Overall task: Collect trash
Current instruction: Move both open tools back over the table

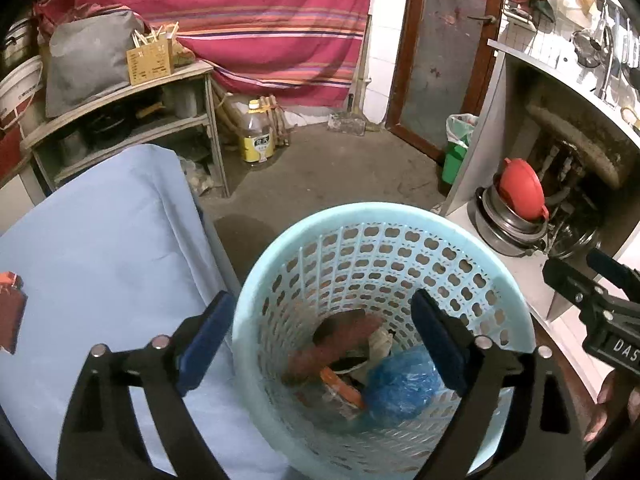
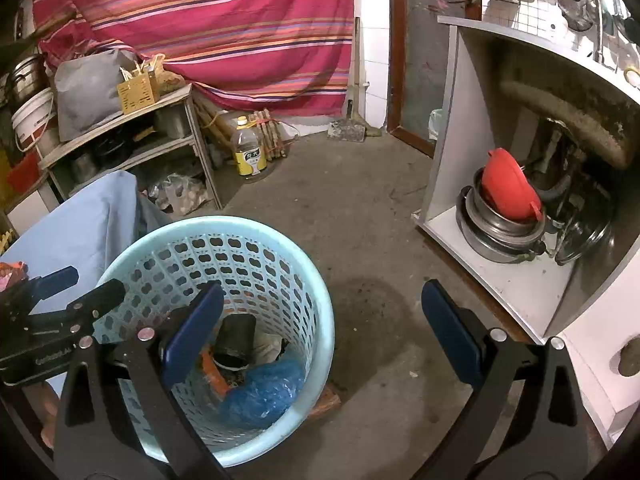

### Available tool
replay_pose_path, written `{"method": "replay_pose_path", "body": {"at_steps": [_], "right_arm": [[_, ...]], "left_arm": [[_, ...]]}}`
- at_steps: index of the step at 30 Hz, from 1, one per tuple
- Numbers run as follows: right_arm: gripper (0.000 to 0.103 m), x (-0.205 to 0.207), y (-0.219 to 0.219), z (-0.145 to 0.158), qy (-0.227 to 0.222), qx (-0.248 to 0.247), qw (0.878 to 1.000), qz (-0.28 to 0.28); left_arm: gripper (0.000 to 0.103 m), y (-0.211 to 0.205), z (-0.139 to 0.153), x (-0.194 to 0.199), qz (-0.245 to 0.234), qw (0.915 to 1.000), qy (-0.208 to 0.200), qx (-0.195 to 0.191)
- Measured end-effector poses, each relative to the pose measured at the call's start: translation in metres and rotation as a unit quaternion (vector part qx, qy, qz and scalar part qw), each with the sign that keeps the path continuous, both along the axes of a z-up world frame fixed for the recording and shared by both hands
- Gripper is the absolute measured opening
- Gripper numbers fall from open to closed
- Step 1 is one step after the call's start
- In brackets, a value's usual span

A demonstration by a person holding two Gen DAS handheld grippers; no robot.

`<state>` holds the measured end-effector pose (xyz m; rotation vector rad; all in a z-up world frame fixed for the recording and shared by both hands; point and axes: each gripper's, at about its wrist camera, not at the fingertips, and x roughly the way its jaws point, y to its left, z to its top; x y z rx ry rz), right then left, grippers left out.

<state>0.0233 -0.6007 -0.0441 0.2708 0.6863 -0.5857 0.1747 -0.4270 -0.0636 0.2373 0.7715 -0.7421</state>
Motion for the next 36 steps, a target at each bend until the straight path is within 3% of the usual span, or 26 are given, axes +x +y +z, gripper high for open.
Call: {"method": "replay_pose_path", "body": {"at_steps": [11,21,28,36], "right_arm": [[0.097,0.014,0.016,0.004,-0.004,-0.002,1.000,0.015],[0.099,0.065,0.081,0.008,-0.011,0.007,0.997,0.082],[0.099,0.110,0.149,0.006,-0.010,-0.002,0.991,0.131],[0.099,0.157,0.226,-0.007,0.001,-0.031,0.983,0.183]], "left_arm": [[0.089,0.043,0.012,0.006,0.025,0.9996,-0.009,-0.005],[0.093,0.154,0.034,0.032,0.117,0.9925,-0.033,-0.006],[0.096,0.252,0.039,0.054,0.196,0.9784,-0.065,0.012],[0.098,0.370,0.021,0.094,0.305,0.9505,-0.059,0.006]]}}
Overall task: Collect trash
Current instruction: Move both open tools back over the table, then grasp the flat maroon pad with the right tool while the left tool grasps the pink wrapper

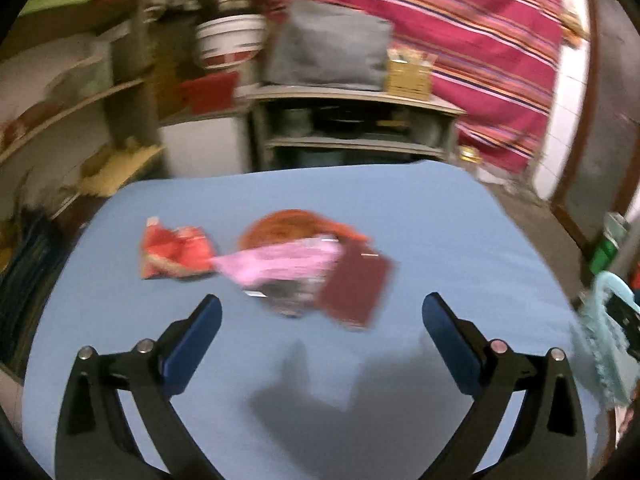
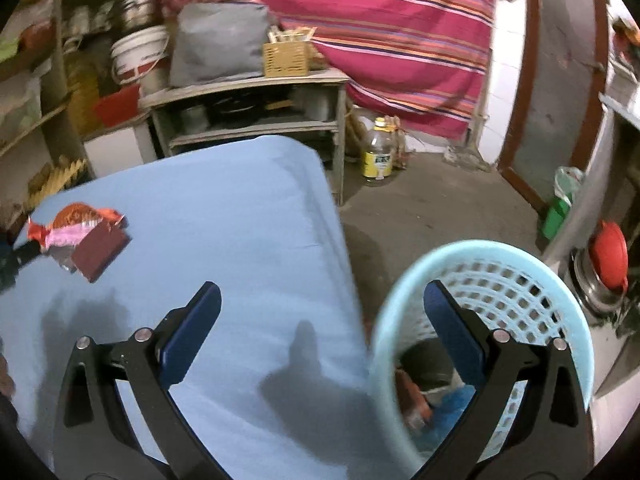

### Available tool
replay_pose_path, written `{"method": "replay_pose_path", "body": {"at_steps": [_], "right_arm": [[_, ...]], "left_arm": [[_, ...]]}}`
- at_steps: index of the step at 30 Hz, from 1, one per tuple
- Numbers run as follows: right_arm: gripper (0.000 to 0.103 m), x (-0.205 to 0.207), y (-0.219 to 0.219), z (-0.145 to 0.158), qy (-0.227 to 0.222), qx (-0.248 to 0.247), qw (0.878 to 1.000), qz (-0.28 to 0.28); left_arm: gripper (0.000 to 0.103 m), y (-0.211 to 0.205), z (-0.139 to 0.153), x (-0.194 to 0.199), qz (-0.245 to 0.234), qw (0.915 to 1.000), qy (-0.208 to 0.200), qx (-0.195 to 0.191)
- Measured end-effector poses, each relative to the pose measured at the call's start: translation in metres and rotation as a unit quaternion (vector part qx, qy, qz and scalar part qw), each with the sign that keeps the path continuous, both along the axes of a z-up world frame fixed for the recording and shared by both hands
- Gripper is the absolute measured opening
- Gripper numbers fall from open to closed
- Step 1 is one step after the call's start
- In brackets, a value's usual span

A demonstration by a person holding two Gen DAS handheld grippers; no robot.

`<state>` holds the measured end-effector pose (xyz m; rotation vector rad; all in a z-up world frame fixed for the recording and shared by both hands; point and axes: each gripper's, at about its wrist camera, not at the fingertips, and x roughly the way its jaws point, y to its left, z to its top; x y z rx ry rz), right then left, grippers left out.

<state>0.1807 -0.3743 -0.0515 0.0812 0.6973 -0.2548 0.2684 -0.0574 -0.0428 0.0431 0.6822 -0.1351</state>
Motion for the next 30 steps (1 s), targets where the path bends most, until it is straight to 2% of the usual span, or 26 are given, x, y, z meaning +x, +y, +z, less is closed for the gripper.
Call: {"method": "replay_pose_path", "body": {"at_steps": [2,6,11,13,17,21,26,30], "right_arm": [[0.099,0.012,0.016,-0.006,0.005,-0.013,1.000,0.002],[0.099,0.030,0.036,-0.010,0.006,0.006,1.000,0.016],[0.099,0.051,0.062,-0.012,0.007,0.039,0.999,0.027],[0.099,0.062,0.078,-0.016,0.011,0.057,0.997,0.050],[0.099,0.081,0.121,-0.021,0.026,0.044,0.995,0.086],[0.099,0.103,0.157,-0.030,0.048,0.060,0.992,0.101],[0.099,0.122,0.187,-0.035,0.050,0.055,0.992,0.098],[0.099,0.142,0.210,-0.036,0.063,0.055,0.991,0.100]], "left_arm": [[0.098,0.025,-0.002,0.012,0.021,0.9998,0.003,0.007],[0.098,0.064,-0.003,0.023,0.049,0.9987,-0.006,0.013],[0.098,0.101,-0.013,0.030,0.071,0.9971,0.019,0.019],[0.098,0.113,-0.013,0.030,0.081,0.9964,0.021,0.016],[0.098,0.130,-0.012,0.031,0.097,0.9950,0.021,-0.002],[0.098,0.135,-0.014,0.034,0.099,0.9948,0.026,0.006],[0.098,0.147,-0.012,0.036,0.106,0.9938,0.026,0.016],[0.098,0.158,-0.009,0.039,0.111,0.9933,0.029,-0.017]]}}
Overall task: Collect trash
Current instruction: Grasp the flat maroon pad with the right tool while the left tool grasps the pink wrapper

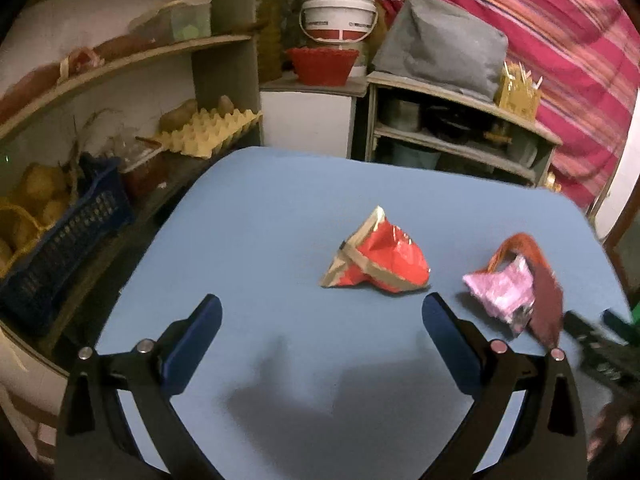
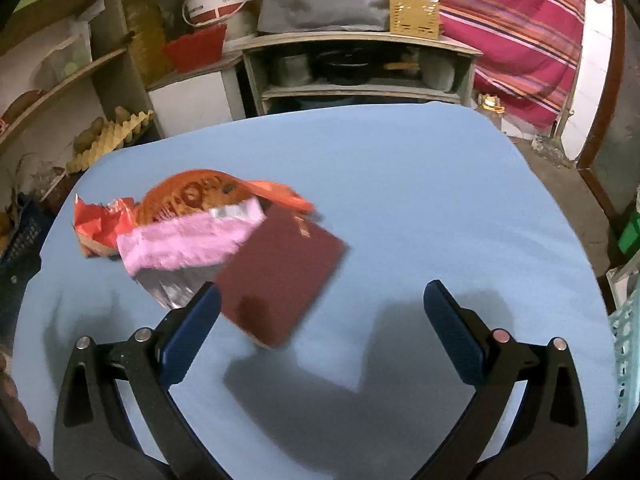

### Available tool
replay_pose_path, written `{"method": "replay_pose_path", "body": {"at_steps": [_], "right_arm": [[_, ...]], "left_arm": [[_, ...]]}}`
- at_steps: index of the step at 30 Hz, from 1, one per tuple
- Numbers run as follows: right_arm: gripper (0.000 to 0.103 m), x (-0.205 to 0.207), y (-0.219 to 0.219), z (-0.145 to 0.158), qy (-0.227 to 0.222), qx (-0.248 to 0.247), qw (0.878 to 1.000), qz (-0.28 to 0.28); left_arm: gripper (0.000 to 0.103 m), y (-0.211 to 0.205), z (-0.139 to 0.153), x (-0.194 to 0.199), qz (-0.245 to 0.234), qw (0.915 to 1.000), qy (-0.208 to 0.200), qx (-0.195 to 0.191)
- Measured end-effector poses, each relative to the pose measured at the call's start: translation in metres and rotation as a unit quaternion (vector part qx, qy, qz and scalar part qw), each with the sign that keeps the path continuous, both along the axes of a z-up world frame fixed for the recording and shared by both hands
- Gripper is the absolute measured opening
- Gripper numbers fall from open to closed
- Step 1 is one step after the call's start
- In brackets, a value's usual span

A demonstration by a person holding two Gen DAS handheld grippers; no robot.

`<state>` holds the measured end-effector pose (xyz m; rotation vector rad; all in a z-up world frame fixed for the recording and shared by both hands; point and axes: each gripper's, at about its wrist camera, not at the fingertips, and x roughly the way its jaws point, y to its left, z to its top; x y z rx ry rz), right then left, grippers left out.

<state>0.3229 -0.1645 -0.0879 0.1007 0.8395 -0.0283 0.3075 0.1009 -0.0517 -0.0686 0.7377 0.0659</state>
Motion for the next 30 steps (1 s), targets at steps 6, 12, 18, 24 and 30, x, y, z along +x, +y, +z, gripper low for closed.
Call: {"method": "replay_pose_path", "body": {"at_steps": [6,12,18,24,30], "right_arm": [[0.098,0.032,0.015,-0.005,0.035,-0.017,0.999,-0.018],[0.077,0.048,0.006,-0.021,0.070,0.048,0.996,-0.017],[0.072,0.039,0.009,-0.011,0.047,0.029,0.998,0.008],[0.072,0.002,-0.018,0.002,0.029,-0.027,0.999,0.028],[0.073,-0.044,-0.080,-0.006,0.021,-0.018,1.000,-0.015]], "left_arm": [[0.098,0.004,0.008,0.006,-0.006,0.9991,0.003,-0.043],[0.098,-0.002,0.011,0.007,-0.015,0.9990,0.002,-0.043],[0.098,-0.006,0.008,0.011,-0.015,0.9981,0.015,-0.058],[0.098,-0.025,0.002,0.013,-0.029,0.9973,0.027,-0.062],[0.098,-0.064,-0.008,0.017,-0.064,0.9951,0.028,-0.070]]}}
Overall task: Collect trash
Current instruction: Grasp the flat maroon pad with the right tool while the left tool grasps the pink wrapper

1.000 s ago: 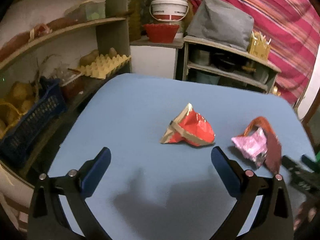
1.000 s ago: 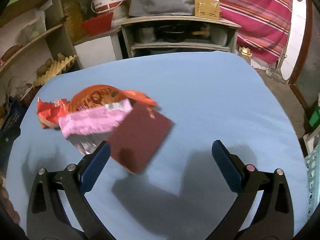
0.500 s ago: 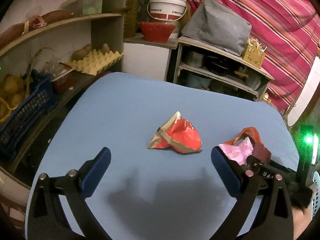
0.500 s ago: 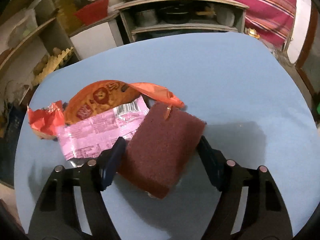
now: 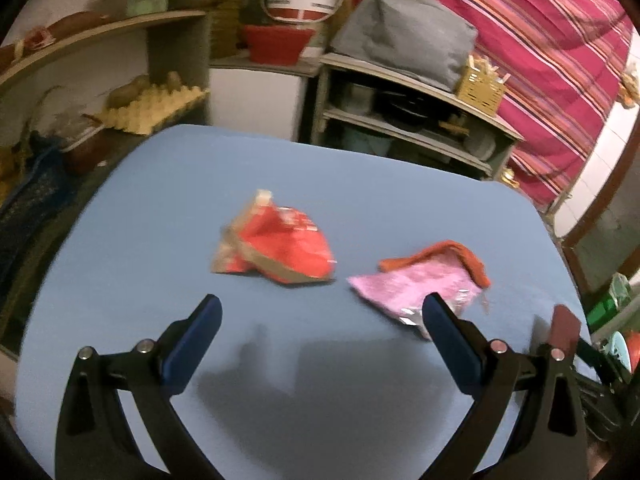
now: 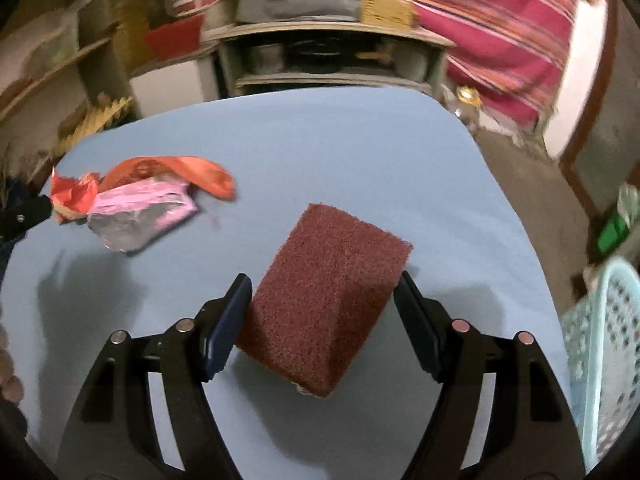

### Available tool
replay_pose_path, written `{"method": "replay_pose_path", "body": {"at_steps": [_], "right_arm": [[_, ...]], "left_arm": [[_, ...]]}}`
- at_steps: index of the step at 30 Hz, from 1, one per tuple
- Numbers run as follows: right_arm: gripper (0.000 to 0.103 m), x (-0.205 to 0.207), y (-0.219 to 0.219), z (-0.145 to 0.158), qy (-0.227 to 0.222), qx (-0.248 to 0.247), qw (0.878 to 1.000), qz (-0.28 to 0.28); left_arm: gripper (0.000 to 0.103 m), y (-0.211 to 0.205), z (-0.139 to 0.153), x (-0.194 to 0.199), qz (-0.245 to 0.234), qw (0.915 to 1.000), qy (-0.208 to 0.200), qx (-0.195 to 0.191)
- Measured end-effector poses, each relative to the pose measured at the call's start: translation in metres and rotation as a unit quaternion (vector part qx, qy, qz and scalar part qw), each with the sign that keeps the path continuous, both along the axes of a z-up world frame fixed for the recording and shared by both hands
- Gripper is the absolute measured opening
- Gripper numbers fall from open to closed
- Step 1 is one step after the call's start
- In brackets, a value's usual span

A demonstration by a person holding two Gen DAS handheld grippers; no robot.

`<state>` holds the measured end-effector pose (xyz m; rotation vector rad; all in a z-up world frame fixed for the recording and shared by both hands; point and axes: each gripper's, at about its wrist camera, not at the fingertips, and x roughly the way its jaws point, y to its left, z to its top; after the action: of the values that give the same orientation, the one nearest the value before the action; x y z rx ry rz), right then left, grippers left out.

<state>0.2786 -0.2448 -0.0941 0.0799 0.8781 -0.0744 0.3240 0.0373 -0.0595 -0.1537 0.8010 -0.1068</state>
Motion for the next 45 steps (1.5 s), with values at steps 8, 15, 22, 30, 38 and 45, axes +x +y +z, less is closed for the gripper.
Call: {"method": "replay_pose_path", "body": {"at_steps": [8,15,22,30,38,45], "right_arm": [[0.073,-0.030,-0.047,0.009,-0.020,0.016,0.999,-0.024],[0.073,-0.033,-0.054,0.011,-0.021,0.001,1.000,-0.007],[0.073,-0.034,-0.053,0.013,-0.024,0.003,1.000,-0.004],[0.073,-0.040,-0.047,0.024,-0.039,0.003,0.999,-0.002],[0.073,-0.062,-0.059,0.041,-0.060,-0.005,0.998,-0.006],[0.073,-0.097,-0.101,0.061,-0.085,-0.006,0.996,-0.034]], "left_arm": [[0.094,-0.030,-0.027,0.031,-0.015,0.9979,0.036,-0.052],[0.057,-0.027,-0.042,0.048,0.000,0.9948,0.062,-0.081],[0.026,-0.030,-0.035,0.040,-0.013,0.9939,0.061,-0.091],[0.013,-0.038,0.009,0.005,-0.030,0.9986,0.002,-0.044],[0.013,-0.071,0.049,-0.041,-0.054,0.9955,-0.070,0.034],[0.013,-0.120,0.061,-0.079,-0.088,0.9883,-0.092,0.084]]}}
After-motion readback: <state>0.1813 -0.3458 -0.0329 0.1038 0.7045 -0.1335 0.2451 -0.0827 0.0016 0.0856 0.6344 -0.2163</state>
